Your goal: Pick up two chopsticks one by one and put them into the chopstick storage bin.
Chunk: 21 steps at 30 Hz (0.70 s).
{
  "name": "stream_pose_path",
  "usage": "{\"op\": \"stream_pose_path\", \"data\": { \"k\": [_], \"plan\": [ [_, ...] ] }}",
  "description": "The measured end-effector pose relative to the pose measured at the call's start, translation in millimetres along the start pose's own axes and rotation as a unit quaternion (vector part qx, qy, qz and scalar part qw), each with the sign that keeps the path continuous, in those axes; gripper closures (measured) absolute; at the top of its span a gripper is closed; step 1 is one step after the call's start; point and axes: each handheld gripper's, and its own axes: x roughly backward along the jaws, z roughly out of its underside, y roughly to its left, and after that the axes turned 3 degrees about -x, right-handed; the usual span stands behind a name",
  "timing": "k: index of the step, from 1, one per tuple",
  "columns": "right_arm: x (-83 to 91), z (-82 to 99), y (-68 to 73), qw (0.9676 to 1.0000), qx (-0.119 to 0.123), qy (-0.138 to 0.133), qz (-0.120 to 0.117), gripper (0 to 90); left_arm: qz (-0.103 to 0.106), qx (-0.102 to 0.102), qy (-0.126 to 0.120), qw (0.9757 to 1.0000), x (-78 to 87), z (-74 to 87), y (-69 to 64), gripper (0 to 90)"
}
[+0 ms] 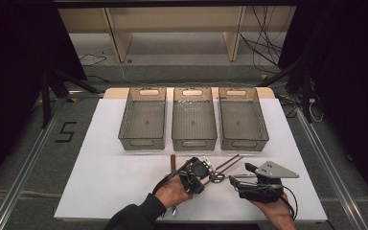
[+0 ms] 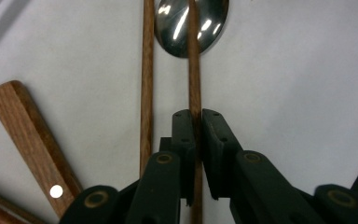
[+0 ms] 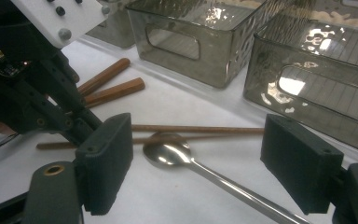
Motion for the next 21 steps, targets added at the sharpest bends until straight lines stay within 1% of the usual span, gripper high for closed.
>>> {"op": "stream_pose_path", "data": {
  "k": [6, 11, 12, 13, 16, 17, 21],
  "plan": [
    [0.3, 0.1, -0.3, 1.0000, 0.000, -0.001, 0.000, 25.8, 0.001, 0.003, 0.000, 1.0000, -0.2, -1.2, 0.1, 84.0],
    [1.0, 0.1, -0.8, 1.0000, -0.001, -0.001, 0.000, 25.7, 0.004, 0.005, -0.011, 0.9999, 1.2, -0.5, 2.1, 84.2],
    [1.4, 0.0, -1.1, 1.0000, -0.002, -0.003, 0.001, 25.8, 0.003, 0.003, -0.014, 0.9999, 3.1, -0.3, 3.3, 84.3],
    [1.7, 0.0, -1.3, 1.0000, -0.003, -0.003, 0.001, 25.8, 0.003, 0.005, -0.021, 0.9998, 5.0, 0.1, 4.0, 84.4],
    [2.0, 0.1, -1.9, 1.0000, -0.004, -0.004, 0.001, 25.7, 0.008, 0.003, -0.031, 0.9995, 13.5, 1.0, 7.3, 84.4],
    [2.3, 0.1, -2.3, 1.0000, -0.004, -0.004, 0.002, 25.7, 0.010, 0.001, -0.034, 0.9994, 17.2, 1.2, 8.8, 84.4],
    [3.3, 0.1, -2.5, 1.0000, -0.004, -0.006, 0.001, 25.7, 0.011, 0.003, -0.060, 0.9981, 34.5, 5.0, 14.8, 84.4]
  ]
}}
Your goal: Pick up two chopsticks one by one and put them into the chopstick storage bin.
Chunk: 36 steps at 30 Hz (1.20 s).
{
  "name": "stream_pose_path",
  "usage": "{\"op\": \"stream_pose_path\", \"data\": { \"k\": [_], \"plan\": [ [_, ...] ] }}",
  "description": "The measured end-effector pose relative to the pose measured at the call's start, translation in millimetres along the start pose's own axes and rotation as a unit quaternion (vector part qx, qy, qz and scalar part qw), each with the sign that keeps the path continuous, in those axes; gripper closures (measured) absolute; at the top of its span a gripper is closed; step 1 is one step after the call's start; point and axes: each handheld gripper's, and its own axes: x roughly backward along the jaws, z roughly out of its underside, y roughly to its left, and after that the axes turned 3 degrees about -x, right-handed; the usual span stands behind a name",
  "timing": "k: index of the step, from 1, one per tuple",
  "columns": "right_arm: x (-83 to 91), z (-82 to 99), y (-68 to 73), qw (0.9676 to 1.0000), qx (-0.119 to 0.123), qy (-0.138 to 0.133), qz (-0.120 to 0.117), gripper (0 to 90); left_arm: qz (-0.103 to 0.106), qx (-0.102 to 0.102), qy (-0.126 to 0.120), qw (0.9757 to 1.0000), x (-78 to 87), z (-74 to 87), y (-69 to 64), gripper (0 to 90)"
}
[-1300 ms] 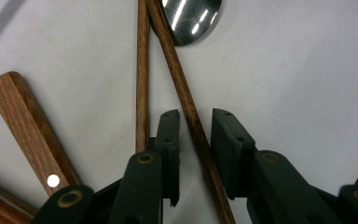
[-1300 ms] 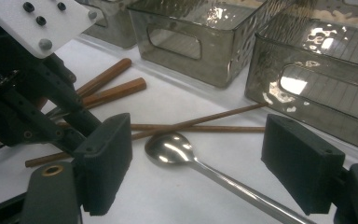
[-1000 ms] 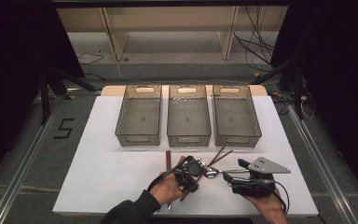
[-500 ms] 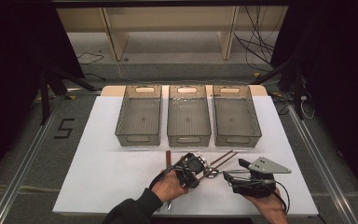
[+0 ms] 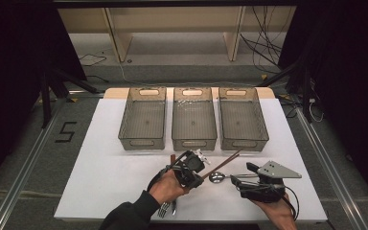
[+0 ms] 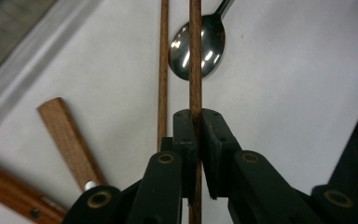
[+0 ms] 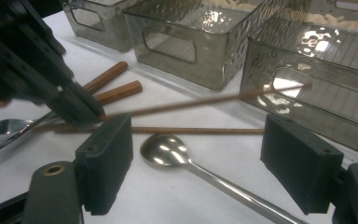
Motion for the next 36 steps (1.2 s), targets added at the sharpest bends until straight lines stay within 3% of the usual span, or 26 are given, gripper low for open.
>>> {"op": "stream_pose_path", "data": {
  "k": [5, 11, 14, 27, 36],
  "plan": [
    [0.5, 0.3, 0.1, 1.0000, -0.002, -0.003, -0.001, 25.6, -0.011, 0.015, -0.049, 0.9986, 30.1, 6.8, 13.8, 84.3],
    [0.1, 0.1, 0.6, 1.0000, -0.002, -0.003, -0.003, 25.5, -0.037, 0.056, -0.103, 0.9924, 59.2, 17.9, 40.8, 84.3],
    [-0.2, 0.2, 0.6, 1.0000, -0.002, -0.003, -0.003, 25.5, -0.048, 0.072, -0.116, 0.9894, 69.7, 23.2, 54.2, 84.3],
    [-0.3, 0.2, 0.7, 1.0000, -0.002, -0.003, -0.005, 25.5, -0.098, 0.131, -0.165, 0.9726, 98.3, 40.0, 102.1, 84.3],
    [-0.9, 0.4, 1.2, 1.0000, -0.003, -0.003, -0.006, 25.5, -0.126, 0.163, -0.181, 0.9615, 114.1, 48.6, 133.5, 84.3]
  ]
}}
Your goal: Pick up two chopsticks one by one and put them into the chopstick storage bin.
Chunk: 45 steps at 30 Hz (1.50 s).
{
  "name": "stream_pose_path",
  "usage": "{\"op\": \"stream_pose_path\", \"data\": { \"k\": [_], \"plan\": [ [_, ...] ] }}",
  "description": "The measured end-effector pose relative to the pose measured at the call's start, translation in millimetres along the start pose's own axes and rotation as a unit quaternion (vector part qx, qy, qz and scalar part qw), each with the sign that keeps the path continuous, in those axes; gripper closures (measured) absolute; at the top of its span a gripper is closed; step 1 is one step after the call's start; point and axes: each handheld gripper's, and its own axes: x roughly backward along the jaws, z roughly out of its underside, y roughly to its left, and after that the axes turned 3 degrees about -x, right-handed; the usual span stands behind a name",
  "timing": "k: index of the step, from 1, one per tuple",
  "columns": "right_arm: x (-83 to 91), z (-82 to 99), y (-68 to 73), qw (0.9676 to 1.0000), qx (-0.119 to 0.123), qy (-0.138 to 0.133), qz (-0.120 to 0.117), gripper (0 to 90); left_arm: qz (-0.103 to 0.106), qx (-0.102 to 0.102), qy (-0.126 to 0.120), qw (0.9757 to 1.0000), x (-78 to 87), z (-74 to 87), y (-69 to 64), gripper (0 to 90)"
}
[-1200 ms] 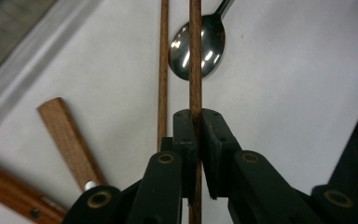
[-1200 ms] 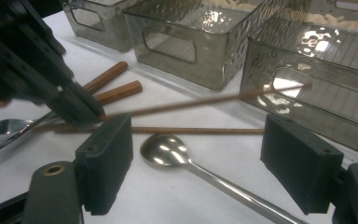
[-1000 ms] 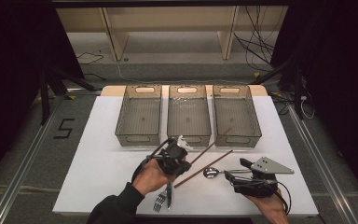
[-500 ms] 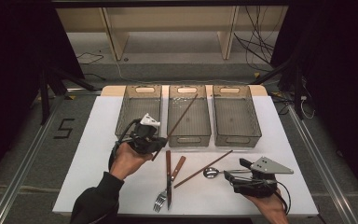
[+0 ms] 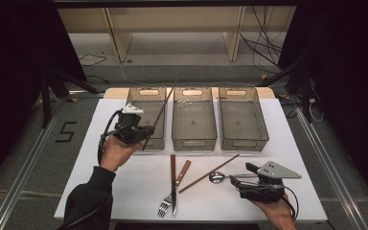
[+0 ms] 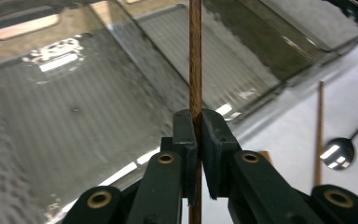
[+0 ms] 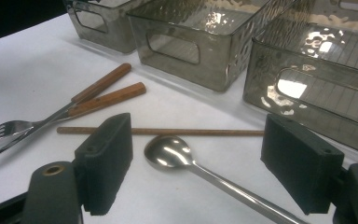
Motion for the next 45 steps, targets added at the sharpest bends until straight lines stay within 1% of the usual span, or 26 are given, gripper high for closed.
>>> {"op": "stream_pose_path", "data": {
  "k": [1, 3, 6, 12, 19, 26, 28, 30, 39, 42, 45],
  "plan": [
    [0.0, 0.0, 0.0, 1.0000, 0.000, 0.000, 0.000, 25.5, -0.004, 0.001, 0.003, 1.0000, 0.6, -1.2, 4.2, 84.3],
    [-0.1, 0.0, -0.1, 1.0000, 0.000, 0.000, 0.000, 25.5, -0.010, 0.005, 0.003, 0.9999, 0.1, -3.2, 11.9, 84.3],
    [-0.1, 0.0, -0.1, 1.0000, -0.001, 0.000, 0.000, 25.5, -0.018, 0.017, 0.002, 0.9997, -2.5, -5.1, 21.8, 84.3],
    [0.0, 0.1, -0.3, 1.0000, 0.000, 0.000, -0.001, 25.5, -0.035, 0.027, 0.002, 0.9990, -7.3, -6.9, 38.6, 84.3],
    [-0.3, 0.2, -0.4, 1.0000, -0.001, 0.000, -0.001, 25.5, -0.049, 0.038, 0.005, 0.9981, -14.0, -8.9, 55.1, 84.3],
    [-0.2, 0.4, -0.7, 1.0000, 0.000, 0.000, -0.002, 25.5, -0.062, 0.054, 0.010, 0.9966, -22.0, -5.3, 70.9, 84.3],
    [-0.4, 0.5, -0.7, 1.0000, -0.001, 0.000, -0.002, 25.5, -0.065, 0.058, 0.013, 0.9961, -24.4, -4.2, 74.3, 84.2],
    [-0.5, 0.5, -0.4, 1.0000, -0.001, 0.001, -0.002, 25.5, -0.069, 0.056, 0.020, 0.9958, -27.3, -3.2, 76.6, 84.2],
    [-0.2, 0.5, -0.1, 1.0000, -0.001, 0.000, -0.004, 25.5, -0.081, 0.067, 0.026, 0.9942, -35.1, 1.1, 85.2, 84.2],
    [-0.2, 0.5, -0.1, 1.0000, -0.001, 0.000, -0.004, 25.5, -0.084, 0.065, 0.037, 0.9937, -38.7, 4.1, 85.8, 84.2],
    [-0.2, 0.5, 0.1, 1.0000, -0.001, 0.000, -0.004, 25.5, -0.085, 0.069, 0.043, 0.9931, -42.7, 7.2, 87.1, 84.1]
  ]
}}
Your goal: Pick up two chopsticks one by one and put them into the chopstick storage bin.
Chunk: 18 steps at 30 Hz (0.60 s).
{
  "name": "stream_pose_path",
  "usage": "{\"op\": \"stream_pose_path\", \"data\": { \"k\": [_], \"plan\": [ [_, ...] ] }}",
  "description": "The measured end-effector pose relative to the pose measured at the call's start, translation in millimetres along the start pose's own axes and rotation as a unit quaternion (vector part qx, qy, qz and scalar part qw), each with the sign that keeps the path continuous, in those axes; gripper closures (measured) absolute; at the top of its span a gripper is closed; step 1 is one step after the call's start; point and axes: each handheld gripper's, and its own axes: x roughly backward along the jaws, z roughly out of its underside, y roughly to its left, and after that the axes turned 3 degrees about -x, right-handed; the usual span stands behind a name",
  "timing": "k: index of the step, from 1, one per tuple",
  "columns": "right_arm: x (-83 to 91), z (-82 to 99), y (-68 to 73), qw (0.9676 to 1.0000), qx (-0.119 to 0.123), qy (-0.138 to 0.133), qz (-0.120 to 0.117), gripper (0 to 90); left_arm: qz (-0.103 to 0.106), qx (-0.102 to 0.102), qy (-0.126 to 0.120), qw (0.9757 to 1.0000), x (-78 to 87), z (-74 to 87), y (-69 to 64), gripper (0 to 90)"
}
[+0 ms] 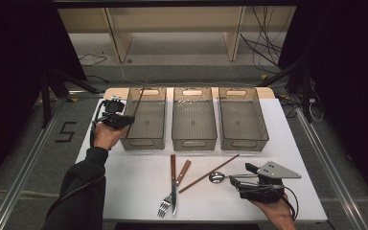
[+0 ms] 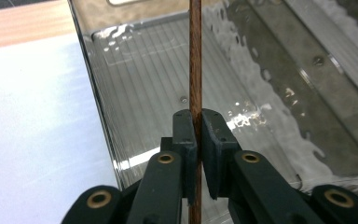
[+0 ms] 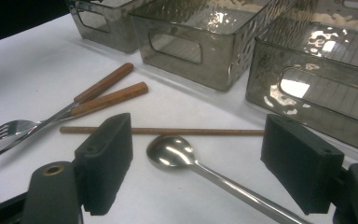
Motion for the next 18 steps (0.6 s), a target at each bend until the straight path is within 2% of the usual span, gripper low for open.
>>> {"op": "stream_pose_path", "data": {
  "k": [11, 14, 18],
  "plan": [
    [0.1, 0.0, -0.2, 1.0000, 0.000, 0.000, -0.001, 25.5, -0.004, 0.014, 0.022, 0.9997, -7.7, 4.4, 2.0, 81.6],
    [0.3, 0.0, -0.1, 1.0000, 0.000, -0.001, -0.001, 25.5, -0.003, 0.025, 0.020, 0.9995, -7.1, 3.5, 1.4, 62.2],
    [0.5, 0.0, -0.6, 1.0000, -0.001, -0.001, -0.002, 25.4, 0.001, 0.036, 0.010, 0.9993, 1.1, -0.3, -1.3, 45.5]
  ]
}}
